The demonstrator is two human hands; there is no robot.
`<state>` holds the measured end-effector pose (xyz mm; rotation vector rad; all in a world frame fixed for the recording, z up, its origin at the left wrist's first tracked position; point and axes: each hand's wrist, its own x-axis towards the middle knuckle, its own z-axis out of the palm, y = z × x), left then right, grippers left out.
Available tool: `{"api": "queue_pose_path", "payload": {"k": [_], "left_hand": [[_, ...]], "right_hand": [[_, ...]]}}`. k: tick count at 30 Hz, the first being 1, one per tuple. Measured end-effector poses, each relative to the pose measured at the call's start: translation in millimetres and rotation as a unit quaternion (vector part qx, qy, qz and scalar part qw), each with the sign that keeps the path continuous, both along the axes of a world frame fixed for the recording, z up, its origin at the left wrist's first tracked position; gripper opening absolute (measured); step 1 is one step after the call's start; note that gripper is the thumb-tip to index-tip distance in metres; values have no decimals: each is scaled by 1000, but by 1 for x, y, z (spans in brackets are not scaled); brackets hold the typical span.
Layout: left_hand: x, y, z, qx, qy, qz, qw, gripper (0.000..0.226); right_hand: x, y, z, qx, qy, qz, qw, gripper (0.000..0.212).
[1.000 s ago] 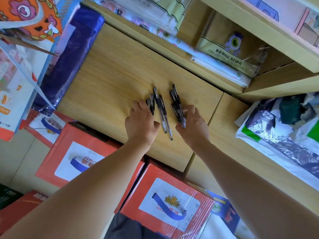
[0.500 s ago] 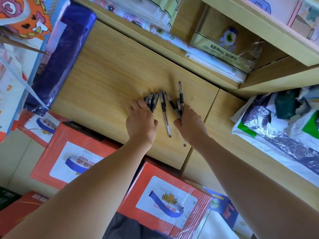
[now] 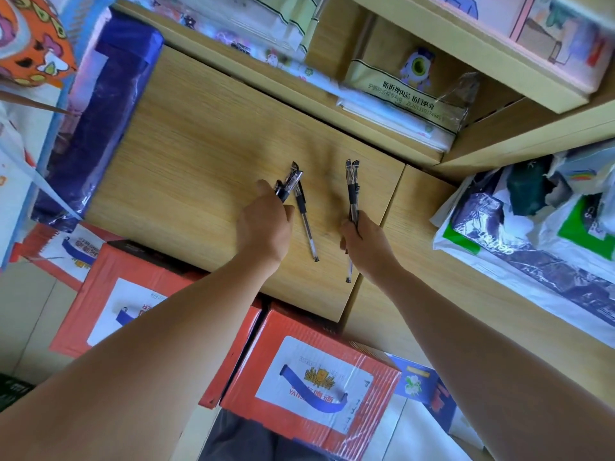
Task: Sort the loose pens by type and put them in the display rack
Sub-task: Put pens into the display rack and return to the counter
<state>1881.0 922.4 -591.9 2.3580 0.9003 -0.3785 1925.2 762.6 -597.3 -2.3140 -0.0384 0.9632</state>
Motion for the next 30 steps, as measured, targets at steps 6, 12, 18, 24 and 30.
{"api": "queue_pose_path", "payload": {"k": [6, 12, 18, 24, 30], "left_hand": [[10, -26, -8, -39, 29, 28, 998, 33], [7, -33, -17, 7, 20, -2, 1000, 23], [-1, -49, -1, -110, 13, 41, 993, 31], [-4, -82, 54, -330, -7, 73, 941, 9], [-17, -115, 115, -299, -5, -37, 953, 15]], "right_hand": [[-4, -14, 4, 77, 90, -78, 990, 16], [-10, -38, 4, 121, 136, -125, 975, 16], [-28, -59, 20, 164, 134, -189, 959, 16], [-54, -84, 69, 159, 137, -219, 953, 19], [-94, -125, 139, 208, 142, -266, 930, 20]]}}
